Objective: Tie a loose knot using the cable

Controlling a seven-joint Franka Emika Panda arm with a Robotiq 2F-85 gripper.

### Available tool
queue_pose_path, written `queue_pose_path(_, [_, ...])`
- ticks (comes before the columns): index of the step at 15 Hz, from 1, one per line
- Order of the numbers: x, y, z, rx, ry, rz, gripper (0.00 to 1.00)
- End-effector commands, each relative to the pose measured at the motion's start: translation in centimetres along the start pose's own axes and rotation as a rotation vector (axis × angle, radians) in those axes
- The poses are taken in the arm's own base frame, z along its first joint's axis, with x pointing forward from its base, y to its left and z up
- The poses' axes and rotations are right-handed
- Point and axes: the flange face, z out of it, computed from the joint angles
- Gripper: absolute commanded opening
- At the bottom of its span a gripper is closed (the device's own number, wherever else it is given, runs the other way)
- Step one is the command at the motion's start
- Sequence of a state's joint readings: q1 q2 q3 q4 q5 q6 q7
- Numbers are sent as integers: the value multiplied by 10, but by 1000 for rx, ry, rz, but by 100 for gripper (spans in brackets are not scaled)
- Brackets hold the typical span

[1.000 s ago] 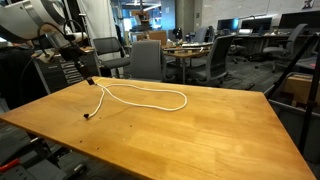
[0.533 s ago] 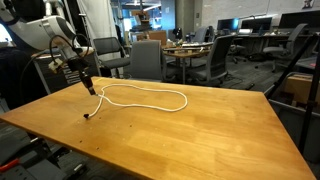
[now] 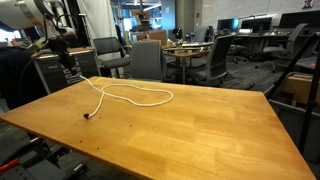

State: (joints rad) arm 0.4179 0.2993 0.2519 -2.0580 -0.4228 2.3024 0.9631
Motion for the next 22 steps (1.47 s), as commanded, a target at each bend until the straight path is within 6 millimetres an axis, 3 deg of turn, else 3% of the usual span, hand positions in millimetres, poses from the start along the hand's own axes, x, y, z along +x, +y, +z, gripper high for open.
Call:
queue_pose_path(1, [-23, -19, -3, 1, -52, -197, 4])
queue_pose_path(2, [-17, -16, -2, 2, -24, -111, 34])
queue_pose_path(3, [-21, -20, -1, 0, -29, -125, 7])
queue_pose_path(4, [-22, -20, 1, -2, -31, -126, 8])
queue_pose_path(7, [-19, -16, 4, -6, -33, -118, 31])
queue_pose_path(9, [-18, -16, 4, -7, -33, -117, 34])
queue_pose_path(10, [-17, -12, 8, -16, -43, -121, 59])
queue_pose_path(11, [-17, -5, 18, -22, -43, -125, 59])
queue_pose_path(17, [-20, 71, 99, -129, -76, -120, 100])
queue_pose_path(22, [-31, 132, 150, -76, -178, -84, 100])
